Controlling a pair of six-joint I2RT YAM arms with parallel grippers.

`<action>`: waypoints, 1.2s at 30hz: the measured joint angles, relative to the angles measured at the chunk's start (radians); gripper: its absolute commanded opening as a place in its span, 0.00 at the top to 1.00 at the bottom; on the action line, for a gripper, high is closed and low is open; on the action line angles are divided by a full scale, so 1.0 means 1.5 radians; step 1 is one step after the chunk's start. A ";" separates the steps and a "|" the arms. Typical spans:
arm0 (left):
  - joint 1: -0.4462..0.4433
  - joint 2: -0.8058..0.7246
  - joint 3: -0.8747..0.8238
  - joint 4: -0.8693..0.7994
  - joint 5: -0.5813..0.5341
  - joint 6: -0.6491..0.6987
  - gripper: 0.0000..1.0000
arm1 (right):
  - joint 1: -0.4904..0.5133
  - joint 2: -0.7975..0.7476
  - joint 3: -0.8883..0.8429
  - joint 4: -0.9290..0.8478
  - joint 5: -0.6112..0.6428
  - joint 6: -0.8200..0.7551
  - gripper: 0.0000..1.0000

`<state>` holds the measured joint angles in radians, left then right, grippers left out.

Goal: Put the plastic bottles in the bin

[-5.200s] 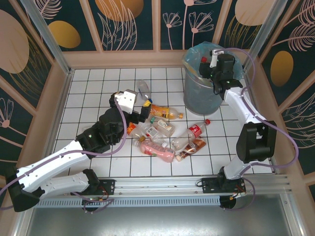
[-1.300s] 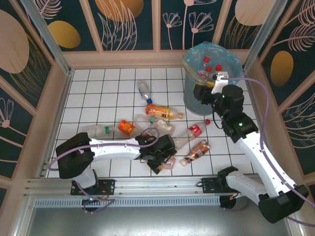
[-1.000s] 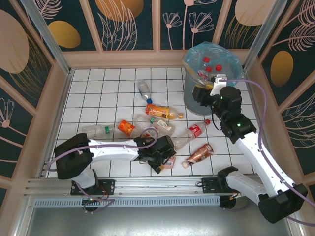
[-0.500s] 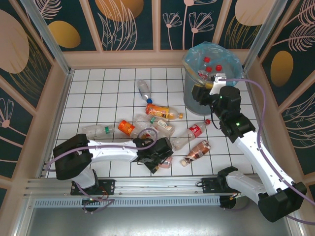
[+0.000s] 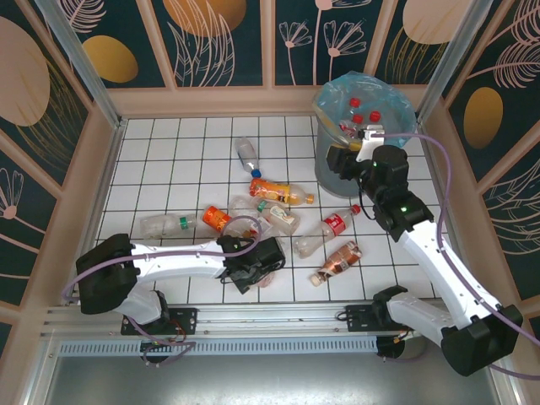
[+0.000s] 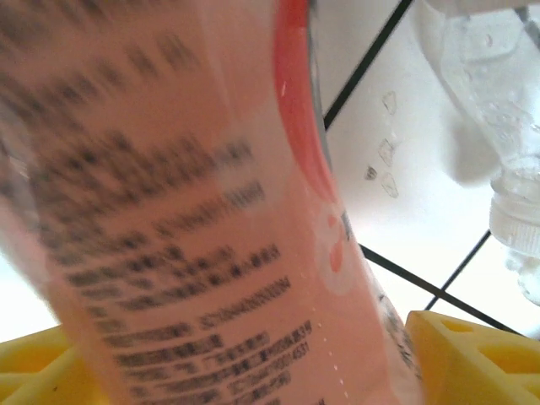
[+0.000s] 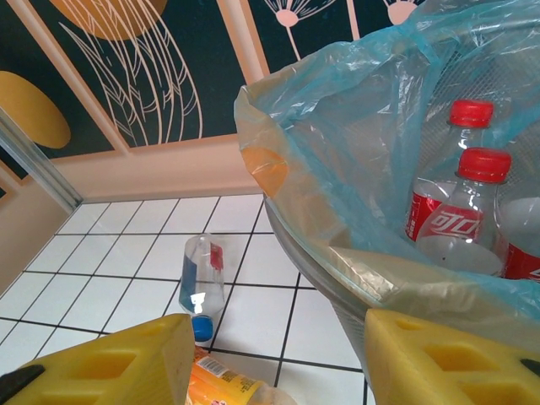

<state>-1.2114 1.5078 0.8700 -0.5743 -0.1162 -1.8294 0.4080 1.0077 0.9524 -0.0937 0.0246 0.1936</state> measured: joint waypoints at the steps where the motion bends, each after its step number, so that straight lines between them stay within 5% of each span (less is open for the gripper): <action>1: 0.002 0.000 -0.002 -0.002 -0.002 0.006 0.18 | 0.000 0.002 0.000 0.002 0.000 0.000 0.44; 17: 0.014 0.032 -0.009 0.033 0.005 0.085 0.17 | 0.001 0.010 0.000 0.005 -0.013 0.000 0.44; 27: 0.014 0.033 -0.018 0.065 0.022 0.101 0.39 | 0.003 0.009 -0.005 0.005 -0.016 0.005 0.44; 36: 0.014 -0.063 -0.043 0.009 -0.030 0.078 0.42 | 0.004 0.010 0.001 0.003 -0.017 0.005 0.44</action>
<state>-1.1900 1.4136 0.8047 -0.5610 -0.1616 -1.7130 0.4141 1.0229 0.9539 -0.0895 -0.0010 0.2012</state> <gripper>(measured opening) 0.612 0.561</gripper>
